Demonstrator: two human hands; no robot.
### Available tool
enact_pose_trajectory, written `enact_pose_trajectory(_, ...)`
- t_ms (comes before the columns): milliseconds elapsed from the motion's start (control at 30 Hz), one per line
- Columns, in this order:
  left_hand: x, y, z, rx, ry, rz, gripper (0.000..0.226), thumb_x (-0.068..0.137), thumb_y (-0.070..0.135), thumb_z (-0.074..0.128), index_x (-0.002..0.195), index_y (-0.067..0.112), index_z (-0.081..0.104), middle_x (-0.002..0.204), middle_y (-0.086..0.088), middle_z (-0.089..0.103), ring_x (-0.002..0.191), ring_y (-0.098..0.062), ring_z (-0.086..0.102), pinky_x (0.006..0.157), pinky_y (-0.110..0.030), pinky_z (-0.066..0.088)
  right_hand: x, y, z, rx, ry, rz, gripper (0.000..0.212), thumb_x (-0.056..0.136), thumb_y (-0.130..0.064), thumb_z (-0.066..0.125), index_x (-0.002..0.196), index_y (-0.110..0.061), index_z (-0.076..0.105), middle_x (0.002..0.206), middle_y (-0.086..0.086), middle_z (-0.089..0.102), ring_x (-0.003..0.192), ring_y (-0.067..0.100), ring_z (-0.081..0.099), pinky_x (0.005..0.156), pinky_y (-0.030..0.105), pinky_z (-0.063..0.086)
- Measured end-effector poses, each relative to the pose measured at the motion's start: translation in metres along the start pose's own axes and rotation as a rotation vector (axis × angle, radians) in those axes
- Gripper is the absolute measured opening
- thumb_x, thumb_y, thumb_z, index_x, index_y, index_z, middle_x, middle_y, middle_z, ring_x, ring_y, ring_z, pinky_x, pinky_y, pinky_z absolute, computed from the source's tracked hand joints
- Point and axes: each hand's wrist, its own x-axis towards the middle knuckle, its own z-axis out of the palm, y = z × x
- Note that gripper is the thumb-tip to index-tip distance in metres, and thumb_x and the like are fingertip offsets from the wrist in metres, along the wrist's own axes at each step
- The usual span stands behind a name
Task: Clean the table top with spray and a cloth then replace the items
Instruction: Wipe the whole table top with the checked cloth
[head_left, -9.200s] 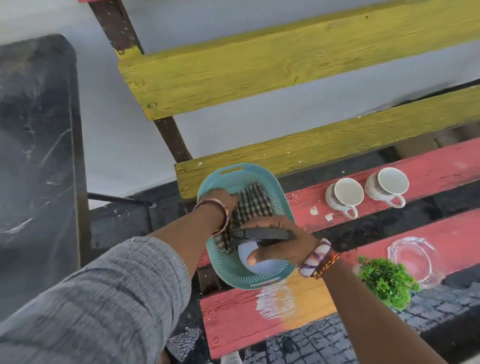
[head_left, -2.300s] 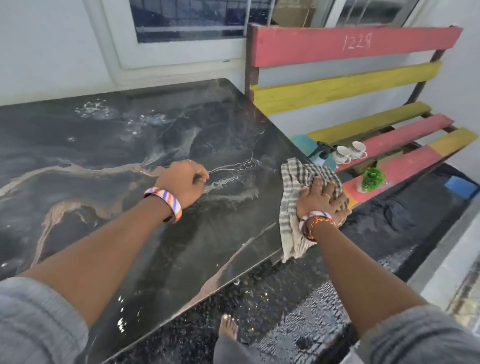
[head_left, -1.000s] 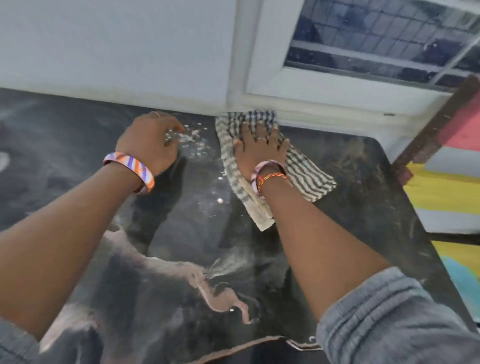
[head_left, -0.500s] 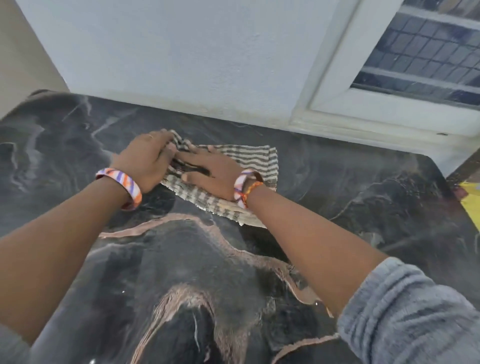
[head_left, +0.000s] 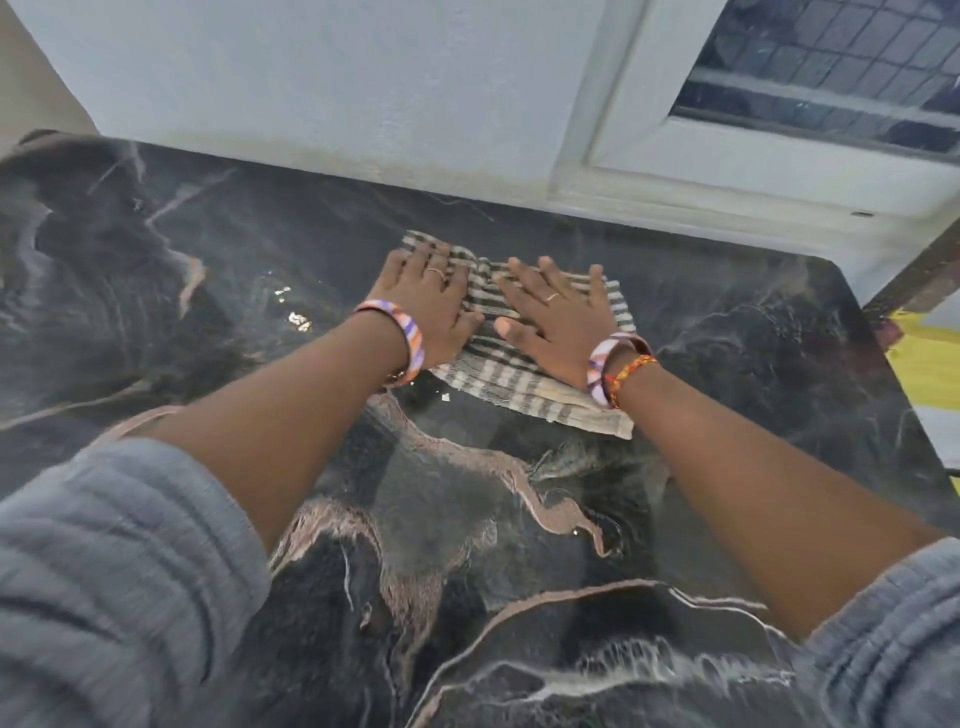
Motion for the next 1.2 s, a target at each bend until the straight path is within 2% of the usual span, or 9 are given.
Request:
enact_pose_trajectory(167,-0.010,0.031,0.004,-0.093,-0.003,0.053,0.068,0.095,0.048,0.021,0.149,0.012,0.001,0.159,-0.015,-0.004,0.147,-0.030,-0.002,0.121,-0.042,0.003,-0.045,0.002,0.012,0.044,0.006,0.284,0.057,0.092,-0.060,0.010,0.145,-0.043,0.000,0.157,-0.016,-0.008,0.146,0.022,-0.011,0.109,0.066,-0.010)
enact_pose_trajectory(367,-0.022,-0.018,0.005,-0.100,-0.016,0.086,0.066,0.095,0.047,0.020,0.149,0.014,0.001,0.160,-0.008,-0.004,0.148,-0.023,-0.001,0.121,-0.043,0.004,-0.038,-0.065,0.019,0.240,0.104,0.520,0.060,0.093,-0.060,0.008,0.147,-0.037,0.010,0.158,-0.010,0.000,0.146,0.024,-0.009,0.106,0.066,-0.013)
enact_pose_trajectory(500,-0.023,-0.082,0.005,0.014,-0.040,0.021,0.068,0.095,0.048,0.016,0.149,0.010,0.000,0.159,-0.007,-0.004,0.148,-0.023,0.001,0.119,-0.045,0.002,0.000,-0.114,0.006,0.614,0.344,0.544,0.055,0.094,-0.057,0.023,0.135,-0.029,0.047,0.149,-0.004,0.039,0.145,0.019,0.014,0.112,0.056,-0.015)
enact_pose_trajectory(633,-0.042,-0.139,0.014,-0.006,-0.044,-0.116,0.069,0.095,0.049,0.018,0.148,0.007,0.003,0.159,-0.011,0.000,0.147,-0.027,0.004,0.119,-0.044,0.005,0.029,-0.161,-0.003,0.872,0.421,0.396,0.056,0.092,-0.054,0.039,0.089,-0.011,0.074,0.112,0.011,0.069,0.139,0.017,0.033,0.116,0.042,-0.008)
enact_pose_trajectory(700,-0.059,-0.145,0.022,-0.040,-0.025,-0.169,0.070,0.095,0.047,0.020,0.147,0.003,0.005,0.158,-0.016,0.003,0.147,-0.031,0.006,0.119,-0.042,0.009,0.030,-0.170,-0.004,0.790,0.325,0.246,0.040,0.091,-0.051,0.045,0.083,-0.022,0.071,0.128,0.007,0.061,0.142,0.018,0.025,0.116,0.040,-0.008)
enact_pose_trajectory(733,-0.067,-0.143,0.025,-0.048,-0.026,-0.190,0.070,0.095,0.046,0.020,0.147,0.001,0.005,0.158,-0.018,0.003,0.146,-0.033,0.006,0.119,-0.042,0.010,0.026,-0.168,-0.004,0.697,0.234,0.176,0.035,0.090,-0.051,0.045,0.100,-0.028,0.069,0.142,0.001,0.048,0.145,0.017,0.017,0.116,0.042,-0.010)
enact_pose_trajectory(833,-0.096,-0.127,0.029,-0.041,-0.062,-0.228,0.071,0.096,0.045,0.019,0.146,-0.004,0.003,0.156,-0.025,0.002,0.145,-0.039,0.005,0.119,-0.043,0.010,0.001,-0.159,0.002,0.359,0.052,0.036,0.055,0.087,-0.061,0.041,0.138,-0.040,0.037,0.155,-0.015,0.017,0.146,0.014,-0.001,0.110,0.051,-0.021)
enact_pose_trajectory(967,-0.140,-0.099,0.032,-0.024,-0.104,-0.236,0.072,0.096,0.045,0.017,0.145,-0.006,0.001,0.155,-0.027,0.002,0.144,-0.041,0.005,0.118,-0.043,0.011,-0.045,-0.163,0.012,0.196,0.014,-0.027,0.063,0.086,-0.066,0.034,0.143,-0.045,0.018,0.157,-0.017,0.003,0.146,0.015,-0.009,0.109,0.058,-0.020)
enact_pose_trajectory(1200,-0.226,-0.045,0.049,-0.019,-0.104,-0.162,0.073,0.095,0.045,0.018,0.145,-0.006,0.001,0.155,-0.027,0.003,0.144,-0.041,0.004,0.118,-0.044,0.011,-0.154,-0.177,0.038,0.198,0.017,0.030,0.064,0.085,-0.068,0.033,0.143,-0.048,0.014,0.156,-0.019,-0.001,0.146,0.014,-0.011,0.109,0.058,-0.019)
